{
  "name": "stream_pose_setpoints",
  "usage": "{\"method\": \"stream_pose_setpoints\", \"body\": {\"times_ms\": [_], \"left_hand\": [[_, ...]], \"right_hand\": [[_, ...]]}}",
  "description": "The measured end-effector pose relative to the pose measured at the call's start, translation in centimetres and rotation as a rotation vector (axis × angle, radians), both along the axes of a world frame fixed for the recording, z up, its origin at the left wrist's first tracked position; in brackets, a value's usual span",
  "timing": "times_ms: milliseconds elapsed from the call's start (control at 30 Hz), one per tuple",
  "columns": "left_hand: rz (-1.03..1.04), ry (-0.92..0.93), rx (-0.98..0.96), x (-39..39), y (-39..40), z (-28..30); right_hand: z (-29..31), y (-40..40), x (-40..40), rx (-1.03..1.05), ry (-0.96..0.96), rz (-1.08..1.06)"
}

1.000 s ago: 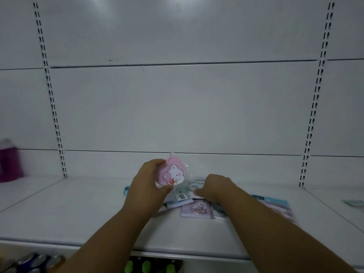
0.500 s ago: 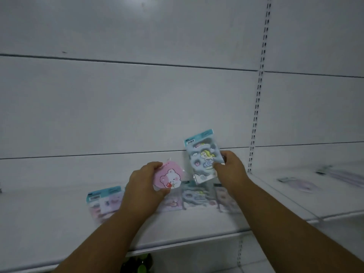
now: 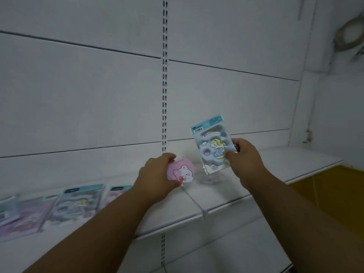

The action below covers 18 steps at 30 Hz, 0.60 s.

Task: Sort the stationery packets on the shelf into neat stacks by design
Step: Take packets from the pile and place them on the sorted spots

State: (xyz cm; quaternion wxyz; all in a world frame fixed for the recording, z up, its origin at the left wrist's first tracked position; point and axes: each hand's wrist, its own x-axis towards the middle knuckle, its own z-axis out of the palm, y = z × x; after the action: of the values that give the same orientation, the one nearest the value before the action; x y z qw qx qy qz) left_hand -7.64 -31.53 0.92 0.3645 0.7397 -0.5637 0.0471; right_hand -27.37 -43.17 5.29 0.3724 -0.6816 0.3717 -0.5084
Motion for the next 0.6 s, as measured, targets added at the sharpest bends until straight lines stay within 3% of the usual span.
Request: {"method": "stream_pose_setpoints", "body": {"times_ms": [267,433,600], "left_hand": [[0.037,0.078,0.152,-4.5,-12.1,-1.0],[0.083,0.060,0.305,-4.3,-14.0,-1.5],[0.002,0.049,0.429,-3.8,-14.1,-0.1]], "right_hand": [[-0.9,-10.9,-5.5,0.102,0.037,0.100],[-1.9,-13.5,-5.0,0.162,0.040,0.181],[-1.9,-14.2,-4.3,0.184,-0.001,0.228]]}}
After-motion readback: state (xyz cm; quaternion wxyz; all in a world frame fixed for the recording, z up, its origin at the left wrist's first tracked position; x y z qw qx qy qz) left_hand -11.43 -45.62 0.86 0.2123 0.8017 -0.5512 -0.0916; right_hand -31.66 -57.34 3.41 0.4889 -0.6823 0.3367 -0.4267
